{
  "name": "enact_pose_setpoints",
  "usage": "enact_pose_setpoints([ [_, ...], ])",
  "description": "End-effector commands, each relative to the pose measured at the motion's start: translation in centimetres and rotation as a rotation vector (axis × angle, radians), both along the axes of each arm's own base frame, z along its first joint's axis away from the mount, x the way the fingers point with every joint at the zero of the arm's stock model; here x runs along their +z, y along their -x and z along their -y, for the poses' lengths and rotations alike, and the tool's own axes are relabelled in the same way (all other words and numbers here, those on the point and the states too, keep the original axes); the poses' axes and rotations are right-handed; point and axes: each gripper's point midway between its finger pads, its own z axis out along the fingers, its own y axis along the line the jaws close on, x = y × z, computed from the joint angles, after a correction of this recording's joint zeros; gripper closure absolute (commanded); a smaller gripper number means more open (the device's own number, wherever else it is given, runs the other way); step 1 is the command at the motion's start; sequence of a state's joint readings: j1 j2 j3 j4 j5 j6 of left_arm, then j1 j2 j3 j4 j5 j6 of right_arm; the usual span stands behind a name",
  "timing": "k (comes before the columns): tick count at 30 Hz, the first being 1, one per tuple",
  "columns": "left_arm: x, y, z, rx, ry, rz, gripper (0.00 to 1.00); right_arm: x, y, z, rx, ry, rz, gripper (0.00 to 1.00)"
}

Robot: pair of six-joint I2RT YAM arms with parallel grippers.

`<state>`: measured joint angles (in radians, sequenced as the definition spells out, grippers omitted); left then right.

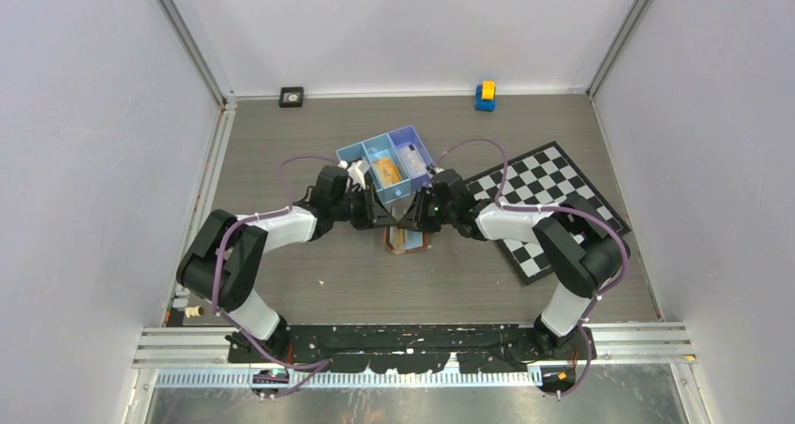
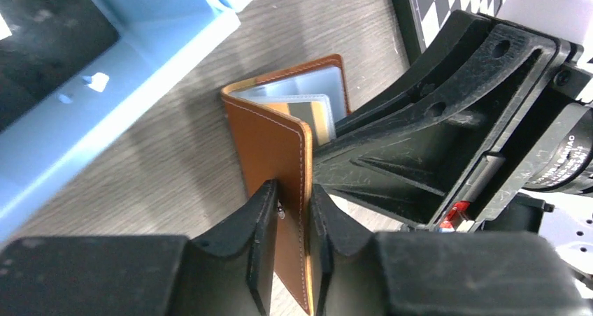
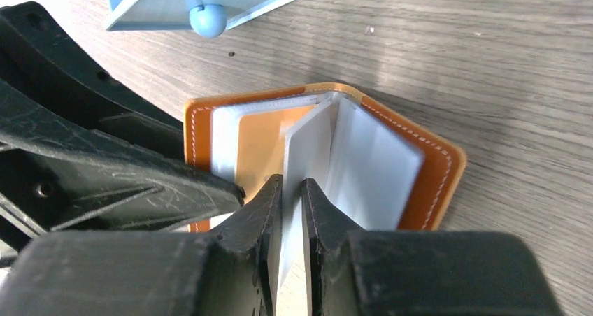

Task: Take the credit cards out of the card holder
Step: Pick up the card holder from the center of the board.

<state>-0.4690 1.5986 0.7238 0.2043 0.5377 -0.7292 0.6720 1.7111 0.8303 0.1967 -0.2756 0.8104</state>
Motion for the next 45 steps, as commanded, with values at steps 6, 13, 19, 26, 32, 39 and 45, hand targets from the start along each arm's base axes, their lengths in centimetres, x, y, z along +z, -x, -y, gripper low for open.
enact_pose_setpoints([
  [6, -0.3, -1.1, -0.9, 0.032, -0.05, -0.004, 0.87, 2.4, -1.5, -0.3, -0.015, 0.008, 0.084, 0.82],
  [13, -0.4, -1.1, -1.1, 0.036, -0.042, -0.019, 0.89, 2.3, -2.1, 0.6, -0.043, 0.007, 0.082, 0.88],
  [19, -0.3, -0.9, -0.9, 0.026, -0.03, -0.03, 0.54, 3.6, -2.4, 0.7, -0.056, -0.087, 0.092, 0.97],
  [26, -0.8, -0.7, -0.4, 0.005, -0.014, -0.068, 0.61, 3.7, -2.4, 0.5, -0.046, -0.102, 0.091, 1.0],
  [32, -1.0, -0.6, -0.1, -0.012, 0.0, -0.087, 0.87, 4.0, -2.5, 0.8, -0.05, -0.1, 0.1, 0.99],
  [39, 2.9, -0.9, -0.7, 0.016, 0.116, 0.034, 1.0, 4.4, -2.8, 1.7, -0.068, -0.095, 0.113, 0.82],
  [45, 7.2, -0.8, -1.8, 0.034, 0.261, 0.117, 1.0, 5.9, -2.9, 2.7, -0.089, -0.099, 0.154, 0.53],
])
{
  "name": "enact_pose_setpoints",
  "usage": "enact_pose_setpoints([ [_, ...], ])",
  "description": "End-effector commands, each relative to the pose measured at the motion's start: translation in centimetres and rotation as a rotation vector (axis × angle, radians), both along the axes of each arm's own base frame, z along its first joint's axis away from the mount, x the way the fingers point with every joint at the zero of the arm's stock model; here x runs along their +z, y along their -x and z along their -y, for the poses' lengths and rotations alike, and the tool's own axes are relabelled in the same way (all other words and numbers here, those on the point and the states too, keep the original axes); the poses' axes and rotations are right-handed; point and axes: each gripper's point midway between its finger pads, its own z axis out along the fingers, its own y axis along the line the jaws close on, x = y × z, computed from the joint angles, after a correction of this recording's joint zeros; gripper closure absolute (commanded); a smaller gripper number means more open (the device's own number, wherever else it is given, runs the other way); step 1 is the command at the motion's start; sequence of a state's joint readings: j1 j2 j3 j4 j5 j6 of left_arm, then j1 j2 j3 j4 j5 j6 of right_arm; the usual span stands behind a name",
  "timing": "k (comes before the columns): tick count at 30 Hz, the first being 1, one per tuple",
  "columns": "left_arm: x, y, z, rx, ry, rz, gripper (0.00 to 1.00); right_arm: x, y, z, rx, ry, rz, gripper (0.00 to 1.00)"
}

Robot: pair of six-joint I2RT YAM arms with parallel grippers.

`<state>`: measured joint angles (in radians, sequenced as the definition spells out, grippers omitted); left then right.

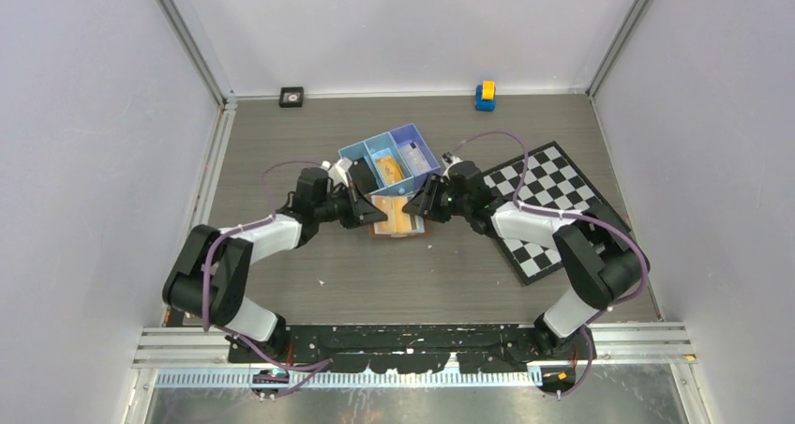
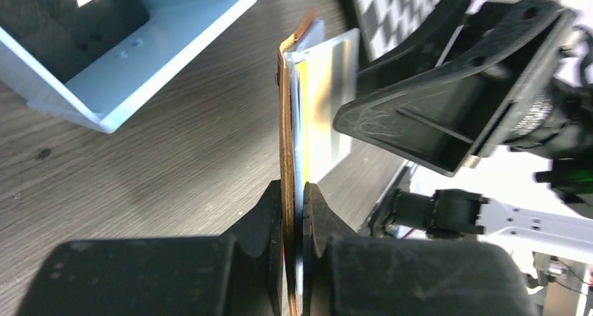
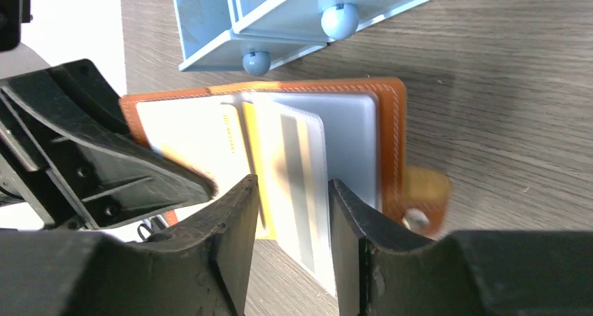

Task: Take the credit cards out of the card holder
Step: Pick up the card holder from the center of the board.

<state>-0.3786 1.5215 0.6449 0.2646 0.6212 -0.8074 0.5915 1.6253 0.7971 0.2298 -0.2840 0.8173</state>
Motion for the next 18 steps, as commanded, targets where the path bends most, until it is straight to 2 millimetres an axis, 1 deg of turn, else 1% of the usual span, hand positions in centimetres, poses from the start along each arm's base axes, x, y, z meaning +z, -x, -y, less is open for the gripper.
enact_pose_setpoints([
  [1, 6.2, -0.7, 0.2, -0.015, 0.173, 0.162, 1.0, 3.5, -0.6, 0.5, -0.018, -0.037, 0.106, 0.48],
  [4, 7.3, -0.8, -0.3, -0.004, 0.221, 0.18, 1.0, 4.6, -0.6, 1.3, -0.033, -0.029, 0.15, 0.34],
  [8, 8.5, -0.9, -1.1, 0.016, 0.266, 0.198, 1.0, 6.1, -0.6, 2.7, -0.064, 0.009, 0.212, 0.22],
  [11, 9.2, -1.0, -1.4, 0.024, 0.289, 0.219, 1.0, 6.8, -0.5, 3.2, -0.08, 0.008, 0.236, 0.14],
  [14, 9.7, -0.9, -1.7, 0.033, 0.306, 0.239, 1.0, 7.5, -0.1, 2.6, -0.053, -0.055, 0.246, 0.13],
  [18, 10.7, -0.7, -1.6, 0.015, 0.345, 0.269, 1.0, 8.0, 0.1, 1.6, -0.018, -0.137, 0.234, 0.13],
])
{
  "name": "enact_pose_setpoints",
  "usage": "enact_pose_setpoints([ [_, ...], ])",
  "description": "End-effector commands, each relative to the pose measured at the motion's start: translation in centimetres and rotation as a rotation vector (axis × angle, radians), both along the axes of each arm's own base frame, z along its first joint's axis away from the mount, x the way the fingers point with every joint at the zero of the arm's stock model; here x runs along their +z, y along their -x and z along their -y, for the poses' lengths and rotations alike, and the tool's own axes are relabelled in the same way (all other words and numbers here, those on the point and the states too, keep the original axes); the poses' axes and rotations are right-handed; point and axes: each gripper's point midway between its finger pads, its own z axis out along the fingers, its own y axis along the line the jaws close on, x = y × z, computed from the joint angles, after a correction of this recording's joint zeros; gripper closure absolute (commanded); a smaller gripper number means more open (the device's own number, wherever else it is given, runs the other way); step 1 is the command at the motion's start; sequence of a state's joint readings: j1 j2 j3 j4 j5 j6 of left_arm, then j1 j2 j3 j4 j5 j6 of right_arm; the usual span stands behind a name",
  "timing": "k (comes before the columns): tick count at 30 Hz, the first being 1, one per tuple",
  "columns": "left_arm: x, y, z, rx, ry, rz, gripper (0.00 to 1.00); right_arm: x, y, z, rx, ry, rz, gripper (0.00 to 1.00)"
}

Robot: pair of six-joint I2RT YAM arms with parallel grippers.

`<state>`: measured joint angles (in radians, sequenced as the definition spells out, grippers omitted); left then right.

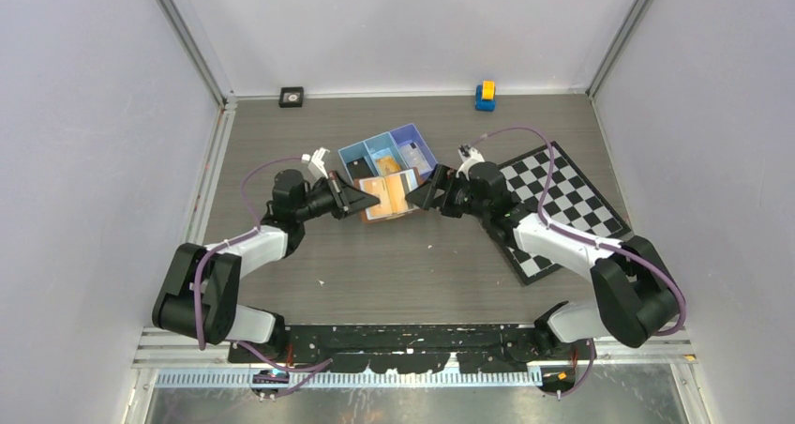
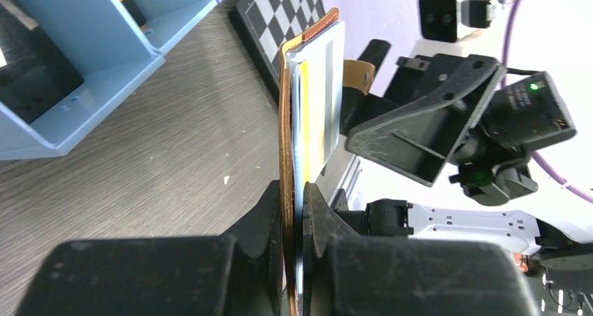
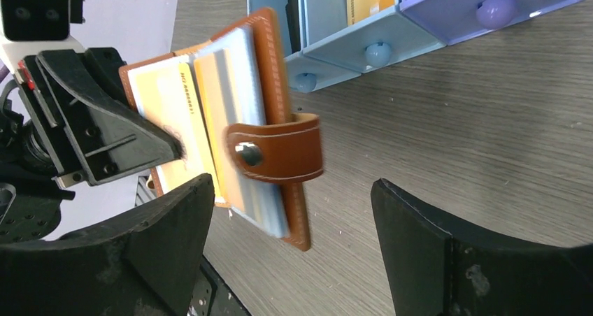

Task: Take the credit cards out of the card holder
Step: Pick up the card holder from the center of the board, then remove the credit card from the card holder.

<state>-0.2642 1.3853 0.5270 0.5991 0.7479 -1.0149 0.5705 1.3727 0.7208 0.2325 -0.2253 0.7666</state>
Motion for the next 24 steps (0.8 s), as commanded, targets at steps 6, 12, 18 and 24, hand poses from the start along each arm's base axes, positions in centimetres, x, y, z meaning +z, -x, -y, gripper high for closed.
enact_pose_setpoints([
  [6, 3.7, 0.4, 0.7, -0.071, 0.115, 0.121, 1.0, 3.5, 0.2, -1.3, 0.094, -0.243, 0.075, 0.25],
  [12, 3.4, 0.3, 0.9, -0.091, 0.123, 0.107, 1.0, 4.8, 0.4, -1.5, 0.141, -0.362, 0.091, 0.43],
  [18, 3.1, 0.3, 1.2, -0.107, 0.129, 0.095, 1.0, 4.6, 0.1, -1.8, 0.166, -0.409, 0.068, 0.59],
  [24, 3.0, 0.4, 1.3, -0.114, 0.129, 0.095, 1.0, 4.1, -0.1, -2.1, 0.172, -0.419, 0.044, 0.65],
])
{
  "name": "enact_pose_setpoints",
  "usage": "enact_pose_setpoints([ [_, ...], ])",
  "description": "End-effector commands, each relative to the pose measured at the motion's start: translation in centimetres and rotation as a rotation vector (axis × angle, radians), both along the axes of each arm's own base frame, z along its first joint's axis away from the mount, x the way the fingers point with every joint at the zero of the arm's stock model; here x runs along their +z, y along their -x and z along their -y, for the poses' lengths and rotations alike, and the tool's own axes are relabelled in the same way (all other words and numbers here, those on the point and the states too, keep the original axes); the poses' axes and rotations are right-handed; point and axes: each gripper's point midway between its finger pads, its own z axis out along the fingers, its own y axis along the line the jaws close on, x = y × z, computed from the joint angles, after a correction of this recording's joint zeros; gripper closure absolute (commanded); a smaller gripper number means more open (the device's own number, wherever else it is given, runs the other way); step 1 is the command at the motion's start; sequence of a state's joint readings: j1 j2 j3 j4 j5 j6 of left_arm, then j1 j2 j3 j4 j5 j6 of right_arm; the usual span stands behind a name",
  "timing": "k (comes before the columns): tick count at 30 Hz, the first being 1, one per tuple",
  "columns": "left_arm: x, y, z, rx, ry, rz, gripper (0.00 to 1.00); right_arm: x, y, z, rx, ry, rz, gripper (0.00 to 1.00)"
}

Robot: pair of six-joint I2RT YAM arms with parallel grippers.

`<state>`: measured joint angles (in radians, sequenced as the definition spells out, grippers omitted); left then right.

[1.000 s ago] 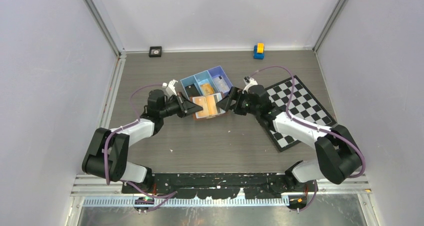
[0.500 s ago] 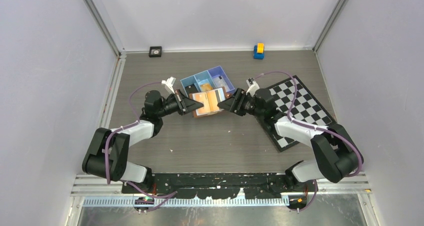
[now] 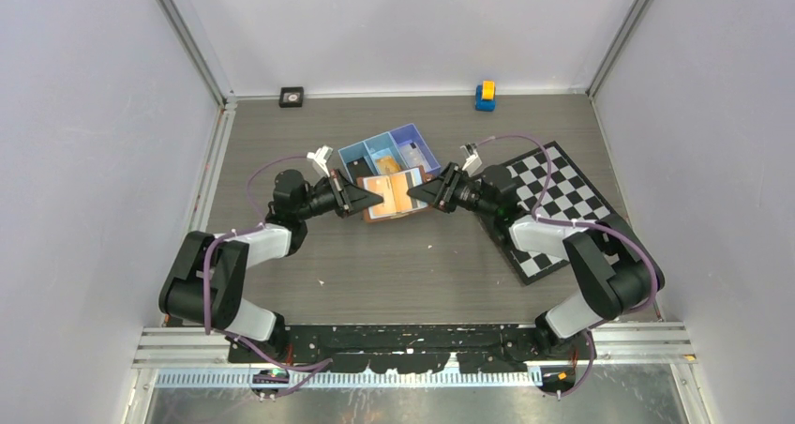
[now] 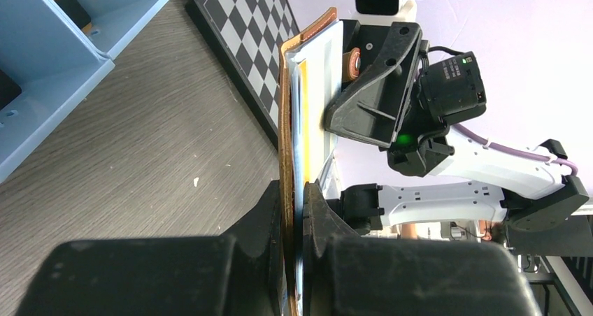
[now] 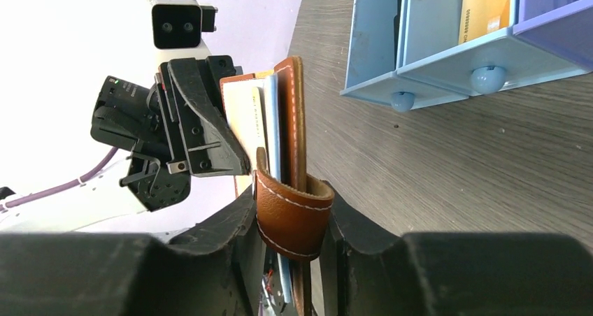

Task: Take the credit cards out of the card holder
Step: Remove the credit card from the card holder.

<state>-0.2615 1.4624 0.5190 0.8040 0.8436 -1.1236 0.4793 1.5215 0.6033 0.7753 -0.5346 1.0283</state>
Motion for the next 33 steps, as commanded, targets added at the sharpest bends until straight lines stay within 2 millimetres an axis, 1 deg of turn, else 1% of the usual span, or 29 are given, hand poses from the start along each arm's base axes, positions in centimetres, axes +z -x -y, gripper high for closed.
enact_pose_setpoints([
  [1, 1.9, 0.0, 0.4, -0.035, 0.031, 0.082, 1.0, 2.0, -0.2, -0.3, 0.025, -0.059, 0.051, 0.69],
  [2, 1.9, 0.0, 0.4, -0.034, 0.032, 0.084, 1.0, 2.0, -0.2, -0.3, 0.025, -0.059, 0.05, 0.74],
  [3, 1.9, 0.0, 0.3, -0.031, 0.032, 0.086, 0.97, 2.0, -0.2, -0.2, 0.022, -0.061, 0.048, 0.8],
  [5, 1.6, -0.2, 0.1, -0.011, 0.016, 0.082, 0.87, 2.1, -0.3, 0.1, 0.014, -0.067, 0.049, 0.91],
  [6, 1.1, -0.4, -0.1, 0.01, -0.004, 0.067, 0.81, 2.2, -0.3, 0.2, 0.008, -0.071, 0.051, 0.95],
  [7, 0.3, -0.6, -0.5, 0.033, -0.043, 0.043, 0.74, 2.3, -0.4, 0.4, -0.001, -0.075, 0.054, 0.97],
  [9, -1.0, -1.2, -1.7, 0.108, -0.131, 0.005, 0.65, 2.4, -0.5, 0.6, -0.013, -0.074, 0.058, 0.98],
  [11, -1.4, -1.4, -3.2, 0.183, -0.232, 0.01, 0.57, 2.3, -0.6, 0.8, -0.025, -0.061, 0.062, 0.99],
  [13, -1.7, -1.6, -5.1, 0.285, -0.337, 0.004, 0.48, 1.9, -0.7, 1.0, -0.038, -0.042, 0.059, 1.0],
  [14, -1.6, -1.6, -6.0, 0.334, -0.377, 0.008, 0.45, 1.9, -0.7, 1.1, -0.046, -0.031, 0.062, 1.0],
  [15, -1.0, -1.5, -6.6, 0.365, -0.39, 0.034, 0.44, 1.7, -0.8, 1.3, -0.053, -0.018, 0.062, 1.0],
  [17, 0.6, -1.0, -6.8, 0.382, -0.372, 0.103, 0.44, 1.4, -0.9, 1.4, -0.064, 0.008, 0.065, 1.0],
  [19, 1.9, -0.3, -6.2, 0.362, -0.324, 0.175, 0.48, 1.0, -1.0, 1.7, -0.08, 0.034, 0.06, 0.99],
  [20, 2.7, 0.1, -5.5, 0.334, -0.294, 0.212, 0.51, 1.0, -1.1, 1.7, -0.083, 0.04, 0.064, 0.99],
  [22, 4.5, 0.7, -3.9, 0.263, -0.236, 0.289, 0.62, 0.9, -1.1, 1.7, -0.081, 0.045, 0.065, 1.0],
  [24, 5.1, 1.5, -2.1, 0.18, -0.205, 0.324, 0.7, 1.0, -0.9, 1.4, -0.067, 0.041, 0.071, 0.99],
  [26, 5.2, 2.2, -0.2, 0.085, -0.179, 0.334, 0.73, 1.3, -0.6, 1.0, -0.048, 0.027, 0.084, 1.0],
  [28, 4.3, 2.4, 1.5, 0.008, -0.167, 0.294, 0.73, 1.7, -0.3, 0.5, -0.027, 0.011, 0.099, 0.99],
  [30, 3.9, 2.2, 2.2, -0.026, -0.147, 0.259, 0.69, 2.3, 0.1, 0.1, -0.007, -0.007, 0.117, 0.99],
  [33, 3.3, 2.0, 2.7, -0.053, -0.122, 0.22, 0.64, 3.2, 0.8, -0.3, 0.019, -0.043, 0.144, 0.99],
])
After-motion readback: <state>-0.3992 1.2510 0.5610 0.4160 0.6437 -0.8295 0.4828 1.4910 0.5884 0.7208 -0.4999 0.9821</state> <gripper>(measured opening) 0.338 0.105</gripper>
